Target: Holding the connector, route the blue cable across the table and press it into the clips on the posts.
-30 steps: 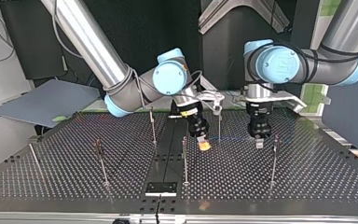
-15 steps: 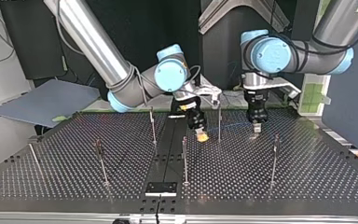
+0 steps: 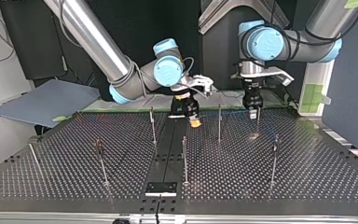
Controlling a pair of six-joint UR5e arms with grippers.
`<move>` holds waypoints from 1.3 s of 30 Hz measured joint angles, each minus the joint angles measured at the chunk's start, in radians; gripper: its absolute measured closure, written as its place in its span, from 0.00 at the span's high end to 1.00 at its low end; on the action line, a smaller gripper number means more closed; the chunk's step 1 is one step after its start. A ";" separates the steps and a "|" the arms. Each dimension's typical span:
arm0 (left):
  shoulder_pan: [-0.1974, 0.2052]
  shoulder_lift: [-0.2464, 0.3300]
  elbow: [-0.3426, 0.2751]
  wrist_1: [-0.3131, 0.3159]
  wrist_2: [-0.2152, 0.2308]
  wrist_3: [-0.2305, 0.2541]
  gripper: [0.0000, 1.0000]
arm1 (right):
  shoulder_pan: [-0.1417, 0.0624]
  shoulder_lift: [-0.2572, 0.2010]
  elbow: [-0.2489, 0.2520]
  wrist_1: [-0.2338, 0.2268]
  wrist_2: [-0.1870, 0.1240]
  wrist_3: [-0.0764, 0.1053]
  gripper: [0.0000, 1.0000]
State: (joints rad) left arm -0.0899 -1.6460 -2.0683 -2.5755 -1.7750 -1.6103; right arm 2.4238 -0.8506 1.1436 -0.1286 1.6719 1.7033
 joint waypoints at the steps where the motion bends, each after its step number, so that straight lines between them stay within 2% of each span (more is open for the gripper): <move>1: 0.000 -0.007 -0.009 0.008 0.005 -0.004 0.00 | 0.000 0.000 0.012 0.000 0.000 -0.003 0.00; 6: -0.003 -0.050 -0.057 0.053 0.039 -0.020 0.00 | 0.001 0.000 0.051 0.002 0.001 -0.012 0.00; 13: -0.011 -0.114 -0.104 0.117 0.061 -0.023 0.00 | 0.008 0.000 0.093 0.000 0.003 -0.021 0.00; 18: -0.020 -0.156 -0.107 0.159 0.067 -0.026 0.00 | 0.008 0.000 0.112 -0.001 0.000 -0.024 0.00; 27: -0.026 -0.232 -0.107 0.238 0.091 -0.046 0.00 | -0.007 0.001 0.125 -0.010 -0.025 -0.019 0.00; 33: -0.019 -0.245 -0.098 0.272 0.104 -0.068 0.00 | -0.020 0.002 0.126 -0.032 -0.043 -0.012 0.00; 39: -0.012 -0.246 -0.076 0.277 0.115 -0.082 0.00 | -0.030 0.006 0.126 -0.049 -0.067 -0.009 0.00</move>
State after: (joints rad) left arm -0.1023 -1.8916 -2.1438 -2.2983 -1.6603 -1.6922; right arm 2.3936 -0.8450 1.2695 -0.1772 1.6052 1.6947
